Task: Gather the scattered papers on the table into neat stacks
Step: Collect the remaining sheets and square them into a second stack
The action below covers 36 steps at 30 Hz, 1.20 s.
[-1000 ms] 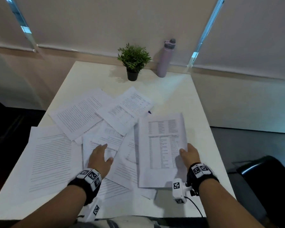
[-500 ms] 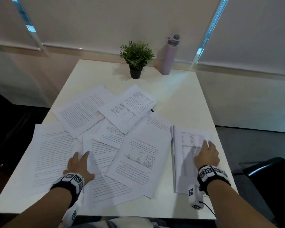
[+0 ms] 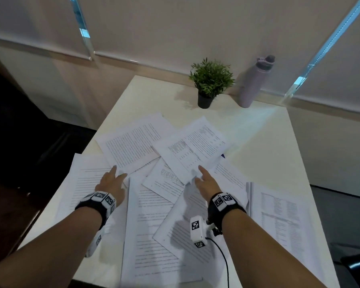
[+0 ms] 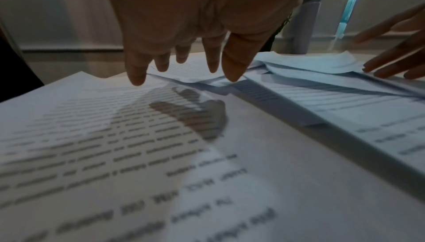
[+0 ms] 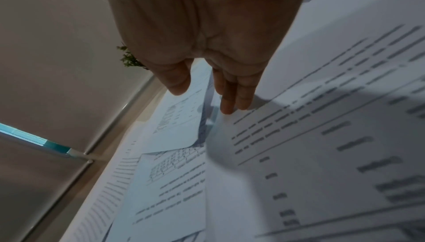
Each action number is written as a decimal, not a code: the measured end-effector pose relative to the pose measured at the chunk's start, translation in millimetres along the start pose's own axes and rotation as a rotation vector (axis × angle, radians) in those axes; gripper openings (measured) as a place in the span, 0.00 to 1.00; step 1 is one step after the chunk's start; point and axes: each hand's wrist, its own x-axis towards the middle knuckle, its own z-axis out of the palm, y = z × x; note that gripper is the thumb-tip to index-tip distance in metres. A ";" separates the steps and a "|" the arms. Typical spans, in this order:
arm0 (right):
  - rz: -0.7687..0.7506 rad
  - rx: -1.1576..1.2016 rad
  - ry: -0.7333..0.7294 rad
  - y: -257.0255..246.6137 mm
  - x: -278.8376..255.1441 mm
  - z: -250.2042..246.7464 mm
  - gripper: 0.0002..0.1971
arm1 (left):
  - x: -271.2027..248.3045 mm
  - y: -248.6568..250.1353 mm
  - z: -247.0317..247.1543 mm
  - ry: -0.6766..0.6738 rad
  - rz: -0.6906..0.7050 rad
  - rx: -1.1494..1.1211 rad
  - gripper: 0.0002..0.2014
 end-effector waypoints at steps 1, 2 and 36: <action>0.007 -0.015 -0.016 -1.6 7.7 2.9 0.27 | 5.9 -2.4 -2.2 -0.054 0.007 0.036 0.28; 0.014 -0.026 -0.029 -4.9 12.5 4.7 0.27 | 10.7 -4.0 -3.8 -0.110 0.012 0.066 0.28; 0.185 -0.191 0.486 105.8 -97.6 5.2 0.10 | 30.2 10.4 -12.9 0.101 -0.206 -0.915 0.18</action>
